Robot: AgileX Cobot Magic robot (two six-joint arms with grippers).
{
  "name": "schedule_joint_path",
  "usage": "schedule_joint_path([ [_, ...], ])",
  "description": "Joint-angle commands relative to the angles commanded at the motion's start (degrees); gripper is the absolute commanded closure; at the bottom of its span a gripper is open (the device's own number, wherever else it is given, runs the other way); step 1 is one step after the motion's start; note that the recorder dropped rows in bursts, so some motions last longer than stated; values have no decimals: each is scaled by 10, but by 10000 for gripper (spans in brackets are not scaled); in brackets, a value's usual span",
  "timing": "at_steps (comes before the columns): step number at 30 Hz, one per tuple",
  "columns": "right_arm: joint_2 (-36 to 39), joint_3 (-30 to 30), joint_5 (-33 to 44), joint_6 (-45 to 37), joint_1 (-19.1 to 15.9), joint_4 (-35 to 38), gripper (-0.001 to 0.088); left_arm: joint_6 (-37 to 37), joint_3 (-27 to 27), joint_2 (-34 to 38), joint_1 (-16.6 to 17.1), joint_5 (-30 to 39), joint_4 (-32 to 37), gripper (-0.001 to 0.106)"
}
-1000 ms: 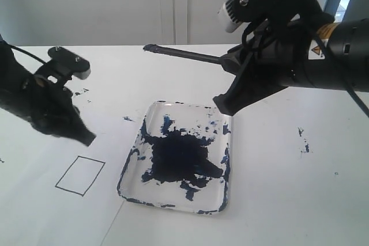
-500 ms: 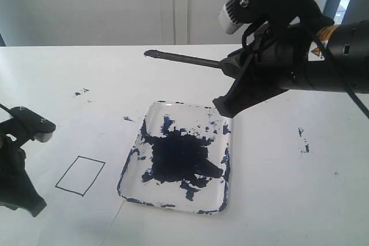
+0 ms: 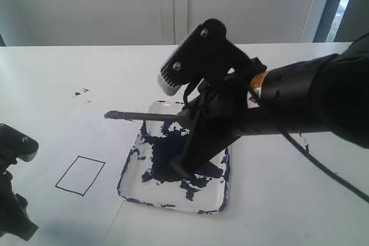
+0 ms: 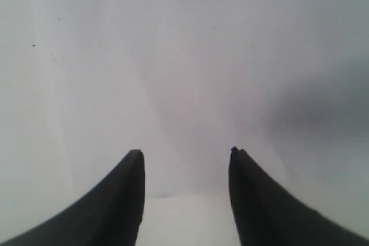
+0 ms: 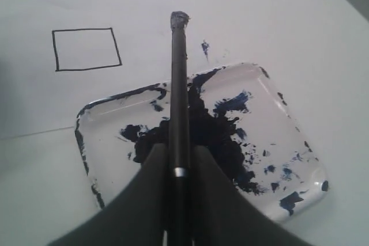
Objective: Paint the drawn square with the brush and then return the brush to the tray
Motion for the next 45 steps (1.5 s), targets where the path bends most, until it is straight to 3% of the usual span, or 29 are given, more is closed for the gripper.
schedule_joint_path([
  [14, -5, 0, 34, -26, 80, 0, 868, -30, 18, 30, 0, -44, 0, 587],
  [33, -5, 0, 26, -26, 85, 0, 868, -53, 22, 88, 0, -69, 0, 586],
  [45, -5, 0, 26, -26, 85, -2, 868, -55, 22, 72, 0, -61, -16, 586],
])
